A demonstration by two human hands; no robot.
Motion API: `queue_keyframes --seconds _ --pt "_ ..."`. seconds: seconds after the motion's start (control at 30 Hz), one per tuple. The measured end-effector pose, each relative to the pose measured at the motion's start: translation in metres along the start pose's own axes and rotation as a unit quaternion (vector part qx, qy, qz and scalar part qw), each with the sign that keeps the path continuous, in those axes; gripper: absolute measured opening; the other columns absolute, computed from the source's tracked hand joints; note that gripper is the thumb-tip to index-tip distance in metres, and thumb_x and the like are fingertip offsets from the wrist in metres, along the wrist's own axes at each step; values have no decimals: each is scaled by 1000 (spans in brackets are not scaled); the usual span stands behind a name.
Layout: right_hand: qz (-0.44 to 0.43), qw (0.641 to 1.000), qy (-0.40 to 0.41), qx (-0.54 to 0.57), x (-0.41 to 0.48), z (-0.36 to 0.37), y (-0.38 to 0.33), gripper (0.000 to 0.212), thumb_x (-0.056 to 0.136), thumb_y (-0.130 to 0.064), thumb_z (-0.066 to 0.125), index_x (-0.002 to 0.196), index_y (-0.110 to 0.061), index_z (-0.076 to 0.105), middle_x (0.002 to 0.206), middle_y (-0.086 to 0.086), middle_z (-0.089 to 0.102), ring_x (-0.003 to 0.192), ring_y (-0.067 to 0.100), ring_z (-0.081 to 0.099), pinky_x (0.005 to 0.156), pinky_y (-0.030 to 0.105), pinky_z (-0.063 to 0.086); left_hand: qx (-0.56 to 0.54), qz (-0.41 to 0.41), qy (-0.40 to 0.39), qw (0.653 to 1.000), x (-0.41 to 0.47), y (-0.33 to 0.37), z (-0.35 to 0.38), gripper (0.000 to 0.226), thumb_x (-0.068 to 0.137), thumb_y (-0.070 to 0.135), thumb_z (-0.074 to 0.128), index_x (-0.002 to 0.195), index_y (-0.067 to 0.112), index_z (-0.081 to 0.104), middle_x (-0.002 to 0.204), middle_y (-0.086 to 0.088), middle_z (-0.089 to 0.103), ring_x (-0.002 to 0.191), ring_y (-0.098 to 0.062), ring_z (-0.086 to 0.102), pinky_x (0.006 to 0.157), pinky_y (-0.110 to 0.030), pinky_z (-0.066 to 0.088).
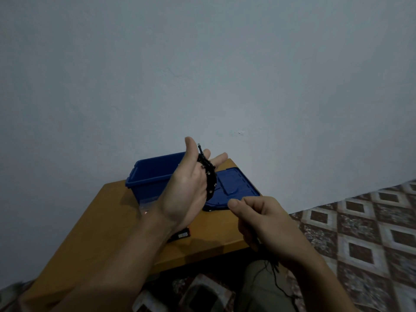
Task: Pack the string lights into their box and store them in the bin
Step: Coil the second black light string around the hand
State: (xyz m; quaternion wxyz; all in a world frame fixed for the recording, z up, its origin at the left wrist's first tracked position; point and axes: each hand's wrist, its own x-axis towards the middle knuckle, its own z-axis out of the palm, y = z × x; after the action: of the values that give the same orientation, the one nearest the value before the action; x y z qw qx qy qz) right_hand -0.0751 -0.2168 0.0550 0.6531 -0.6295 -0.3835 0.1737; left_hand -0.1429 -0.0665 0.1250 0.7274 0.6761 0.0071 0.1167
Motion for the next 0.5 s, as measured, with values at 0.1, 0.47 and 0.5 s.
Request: queue_keyframes --seconds 0.1,0.47,0.5 --pt "12 999 12 27 -1 -6 -2 44 93 -37 61 65 -6 48 47 0 38 36 12 28 40 20 26 49 -17 4 999 0 -3 0 91 79 79 15 154 28 21 164 10 24 152 -3 8 120 -33 8" --pt "-60 997 37 43 0 -13 -1 21 94 -22 65 88 -2 65 67 12 67 47 22 47 48 26 41 185 -138 -19 973 -2 -9 0 92 87 76 5 160 21 12 160 4 35 152 -13 18 120 -35 13" --pt "-64 996 30 56 -1 -14 -2 20 93 -21 66 88 -1 66 68 13 68 47 22 47 48 25 41 195 -149 -25 969 -2 -10 1 92 88 76 5 160 21 13 159 3 36 151 -14 19 121 -37 13"
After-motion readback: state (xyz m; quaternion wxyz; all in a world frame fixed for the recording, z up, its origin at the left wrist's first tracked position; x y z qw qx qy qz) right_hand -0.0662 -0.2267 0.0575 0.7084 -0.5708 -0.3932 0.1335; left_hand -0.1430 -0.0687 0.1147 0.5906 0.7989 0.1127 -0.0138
